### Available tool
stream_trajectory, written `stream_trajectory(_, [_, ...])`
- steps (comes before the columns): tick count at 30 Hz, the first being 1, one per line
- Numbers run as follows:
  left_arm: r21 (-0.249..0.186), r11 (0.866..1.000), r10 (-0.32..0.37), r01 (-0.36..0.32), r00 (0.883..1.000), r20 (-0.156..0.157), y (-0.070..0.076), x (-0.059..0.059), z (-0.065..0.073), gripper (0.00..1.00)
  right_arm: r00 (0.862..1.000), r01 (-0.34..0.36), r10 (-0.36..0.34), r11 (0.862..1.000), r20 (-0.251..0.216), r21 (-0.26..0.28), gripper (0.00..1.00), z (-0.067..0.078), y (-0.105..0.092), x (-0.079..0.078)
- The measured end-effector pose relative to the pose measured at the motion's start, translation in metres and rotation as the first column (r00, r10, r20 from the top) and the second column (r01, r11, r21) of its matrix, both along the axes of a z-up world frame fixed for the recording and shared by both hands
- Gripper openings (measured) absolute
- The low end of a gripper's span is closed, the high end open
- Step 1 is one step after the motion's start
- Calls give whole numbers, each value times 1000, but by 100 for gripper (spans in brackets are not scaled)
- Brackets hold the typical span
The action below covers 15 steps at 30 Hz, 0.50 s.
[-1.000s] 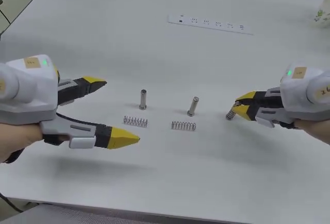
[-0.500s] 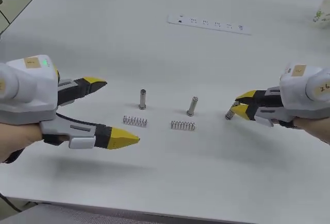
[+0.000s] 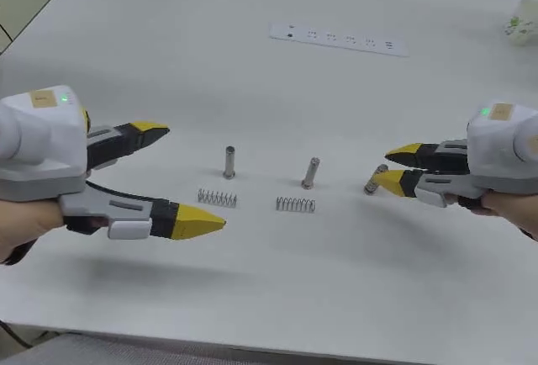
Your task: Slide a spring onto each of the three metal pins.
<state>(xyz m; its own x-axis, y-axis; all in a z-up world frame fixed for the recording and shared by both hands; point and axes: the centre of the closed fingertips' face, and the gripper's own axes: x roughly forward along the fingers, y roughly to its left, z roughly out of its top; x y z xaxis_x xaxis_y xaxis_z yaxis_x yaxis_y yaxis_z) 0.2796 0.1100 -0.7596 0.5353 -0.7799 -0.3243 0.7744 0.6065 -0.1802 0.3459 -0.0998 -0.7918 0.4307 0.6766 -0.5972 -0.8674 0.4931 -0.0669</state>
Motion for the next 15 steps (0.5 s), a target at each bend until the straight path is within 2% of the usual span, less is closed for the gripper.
stream_trajectory(8, [-2,1000,2,-2,1000,0,0,1,1,98,999,39,-38,997,-12,68,30,9,-3,-7])
stream_trajectory(15, [1,1000,-4,4,1000,1,-1,1,2,98,999,50,-47,993,-22,106,31,14,-5,-16])
